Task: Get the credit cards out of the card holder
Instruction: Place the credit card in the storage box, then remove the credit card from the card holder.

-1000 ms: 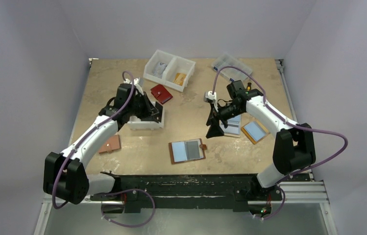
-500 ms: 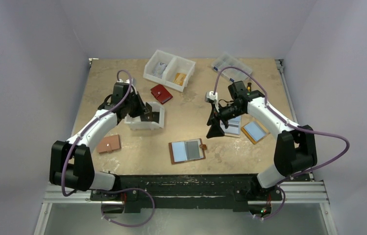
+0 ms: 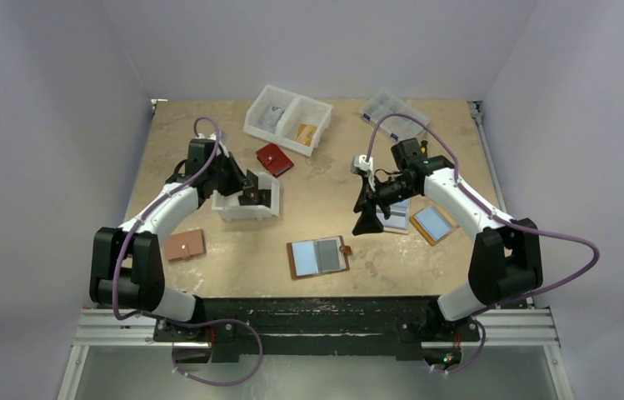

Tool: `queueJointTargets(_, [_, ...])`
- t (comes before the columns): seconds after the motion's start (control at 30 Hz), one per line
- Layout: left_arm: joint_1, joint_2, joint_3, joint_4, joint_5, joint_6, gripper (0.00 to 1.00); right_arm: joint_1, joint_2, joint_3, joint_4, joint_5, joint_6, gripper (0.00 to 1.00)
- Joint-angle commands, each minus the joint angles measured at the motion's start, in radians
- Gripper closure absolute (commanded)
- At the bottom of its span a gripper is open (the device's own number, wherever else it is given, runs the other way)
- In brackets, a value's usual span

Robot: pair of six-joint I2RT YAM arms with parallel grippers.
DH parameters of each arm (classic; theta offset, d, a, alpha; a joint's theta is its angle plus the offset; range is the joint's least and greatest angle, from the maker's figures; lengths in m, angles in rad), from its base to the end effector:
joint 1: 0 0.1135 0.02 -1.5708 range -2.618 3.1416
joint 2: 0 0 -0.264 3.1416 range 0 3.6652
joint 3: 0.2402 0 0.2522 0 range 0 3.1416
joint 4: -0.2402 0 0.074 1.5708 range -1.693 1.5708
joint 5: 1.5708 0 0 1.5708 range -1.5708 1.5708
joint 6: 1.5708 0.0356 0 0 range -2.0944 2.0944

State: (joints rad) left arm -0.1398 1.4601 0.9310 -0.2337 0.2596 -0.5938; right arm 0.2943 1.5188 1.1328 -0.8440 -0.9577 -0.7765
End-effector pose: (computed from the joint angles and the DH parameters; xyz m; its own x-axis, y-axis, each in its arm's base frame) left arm 0.3066 -0.0524 0.2291 -0.7453 -0.4412 -0.4999 -0.1189 0.8257 -0.5515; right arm 0.2666 0.1112 0.2515 -0.3431 -0.5254 -0.7786 -0.9378 0.1447 0.3157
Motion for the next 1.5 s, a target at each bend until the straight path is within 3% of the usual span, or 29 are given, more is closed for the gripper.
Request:
queueJointTargets(0.0, [0.013, 0.022, -0.023, 0.078, 0.041, -0.02, 1.0, -0.005, -0.017, 0.001, 0.012, -0.004, 0.011, 0.14])
queueJointTargets(0.07, [0.014, 0.038, -0.03, 0.085, 0.05, -0.018, 0.96, -0.006, -0.017, 0.001, 0.011, -0.003, 0.011, 0.14])
queueJointTargets(0.17, [0.016, 0.066, -0.019, 0.052, 0.04, -0.015, 0.79, -0.006, -0.016, 0.001, 0.011, -0.003, 0.013, 0.14])
queueJointTargets(0.33, [0.016, 0.072, 0.041, -0.103, -0.128, 0.001, 0.57, -0.007, -0.02, -0.001, 0.011, -0.001, 0.013, 0.14])
queueJointTargets(0.57, [0.016, -0.012, 0.137, -0.25, -0.313, 0.054, 0.53, -0.007, -0.011, 0.004, 0.004, 0.006, 0.013, 0.14])
queueJointTargets(0.8, [0.016, -0.186, 0.139, -0.217, -0.274, 0.13, 0.49, -0.007, -0.026, 0.007, -0.016, 0.027, -0.007, 0.14])
queueJointTargets(0.87, [0.016, -0.239, 0.124, -0.211, -0.265, 0.129, 0.39, -0.007, -0.047, 0.006, -0.058, 0.045, -0.093, 0.14])
queueJointTargets(0.97, [0.016, -0.328, 0.082, -0.231, -0.306, 0.056, 0.03, -0.007, -0.105, -0.021, -0.09, 0.018, -0.179, 0.14])
queueJointTargets(1.1, [0.017, -0.433, 0.002, -0.197, -0.171, 0.014, 0.01, -0.008, -0.183, -0.078, -0.1, 0.01, -0.232, 0.14])
queueJointTargets(1.27, [0.016, -0.526, -0.119, -0.066, 0.106, -0.061, 0.12, -0.008, -0.209, -0.094, -0.12, 0.038, -0.241, 0.14])
queueJointTargets(1.37, [0.007, -0.56, -0.179, -0.04, 0.179, -0.135, 0.15, -0.007, -0.205, -0.101, -0.119, 0.058, -0.239, 0.14])
queueJointTargets(1.47, [-0.061, -0.591, -0.215, -0.046, 0.167, -0.159, 0.15, -0.01, -0.196, -0.115, -0.108, 0.069, -0.236, 0.15])
